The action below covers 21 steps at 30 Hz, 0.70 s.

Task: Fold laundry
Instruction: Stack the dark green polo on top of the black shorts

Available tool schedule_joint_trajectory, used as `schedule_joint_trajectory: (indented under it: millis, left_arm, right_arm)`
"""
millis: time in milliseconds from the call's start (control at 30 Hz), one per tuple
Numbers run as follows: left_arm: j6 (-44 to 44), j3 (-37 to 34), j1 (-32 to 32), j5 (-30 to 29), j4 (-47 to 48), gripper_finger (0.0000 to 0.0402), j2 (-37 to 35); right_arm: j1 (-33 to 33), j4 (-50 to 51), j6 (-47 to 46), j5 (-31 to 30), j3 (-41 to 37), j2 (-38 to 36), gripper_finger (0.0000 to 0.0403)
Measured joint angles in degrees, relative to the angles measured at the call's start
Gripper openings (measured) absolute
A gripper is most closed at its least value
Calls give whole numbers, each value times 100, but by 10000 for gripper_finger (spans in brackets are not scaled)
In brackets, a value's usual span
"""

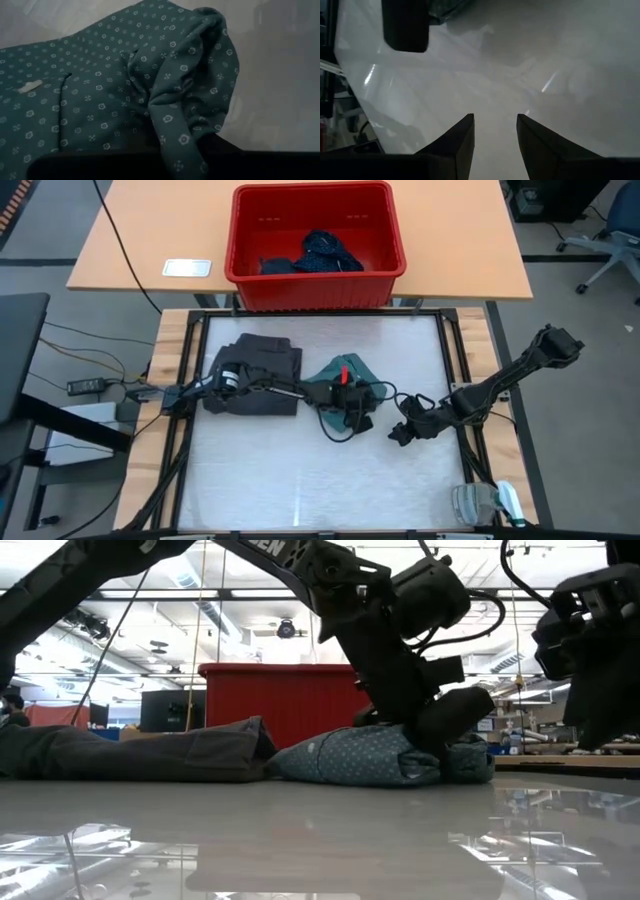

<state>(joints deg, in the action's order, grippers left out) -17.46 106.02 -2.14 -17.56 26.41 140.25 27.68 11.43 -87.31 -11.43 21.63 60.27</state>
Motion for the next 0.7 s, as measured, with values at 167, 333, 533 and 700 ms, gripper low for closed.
schedule_joint_trajectory:
  millis: [167,333,533,700]
  left_arm:
    - [-75,2,113,358,55,34,-30]
    - [-193,-50,235,870,286,34,-380]
    - [-185,-123,531,1398,743,34,-1109]
    - [-189,-81,853,1970,864,34,-1705]
  right_arm:
    - [0,-94,26,-103,0,-2,154]
    - [7,-68,49,-166,2,-33,154]
    - [7,39,105,-265,0,-97,154]
    - [7,65,184,-412,0,-109,154]
